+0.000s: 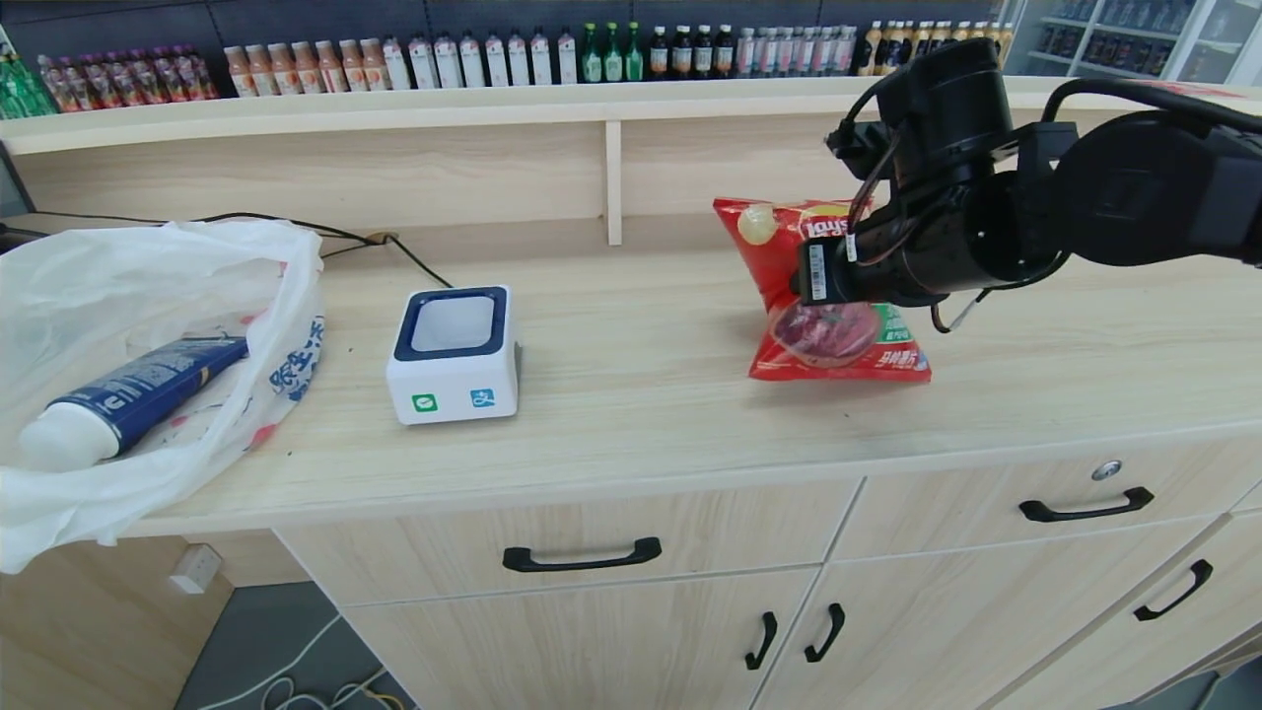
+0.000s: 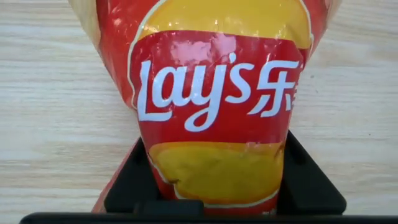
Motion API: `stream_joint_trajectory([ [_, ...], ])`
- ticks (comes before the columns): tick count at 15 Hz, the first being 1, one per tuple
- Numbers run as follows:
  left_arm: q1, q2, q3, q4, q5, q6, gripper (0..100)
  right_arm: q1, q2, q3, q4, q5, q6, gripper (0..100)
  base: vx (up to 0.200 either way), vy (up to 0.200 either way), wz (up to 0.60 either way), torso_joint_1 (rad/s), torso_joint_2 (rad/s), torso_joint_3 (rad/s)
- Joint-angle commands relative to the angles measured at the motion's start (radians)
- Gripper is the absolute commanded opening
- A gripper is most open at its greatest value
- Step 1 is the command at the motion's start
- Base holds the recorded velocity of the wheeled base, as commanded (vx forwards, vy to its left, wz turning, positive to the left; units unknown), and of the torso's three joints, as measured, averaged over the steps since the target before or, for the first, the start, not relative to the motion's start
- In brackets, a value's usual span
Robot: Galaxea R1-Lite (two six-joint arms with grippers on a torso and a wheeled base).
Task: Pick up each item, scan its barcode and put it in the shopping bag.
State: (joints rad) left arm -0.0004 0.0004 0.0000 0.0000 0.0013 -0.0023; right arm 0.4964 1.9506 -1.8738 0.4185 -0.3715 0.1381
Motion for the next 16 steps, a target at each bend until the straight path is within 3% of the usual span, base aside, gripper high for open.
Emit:
stream_joint_trajectory([
  [1,0.0,0.0,0.0,0.0,0.0,-0.001,100,0.01,-0.039,0.007,-0.003,-0.012,0.0,0,0.0,0.0,0.0,0.0,0.0,0.0],
  [6,0.0,0.0,0.0,0.0,0.0,0.001,100,0.03,-0.17,0.099,-0.004,-0.015,-0.022,0,0.0,0.0,0.0,0.0,0.0,0.0],
  [16,0.0,0.0,0.0,0.0,0.0,-0.001,100,0.116,-0.558,0.55,-0.149,-0.032,-0.034,0,0.0,0.0,0.0,0.0,0.0,0.0],
])
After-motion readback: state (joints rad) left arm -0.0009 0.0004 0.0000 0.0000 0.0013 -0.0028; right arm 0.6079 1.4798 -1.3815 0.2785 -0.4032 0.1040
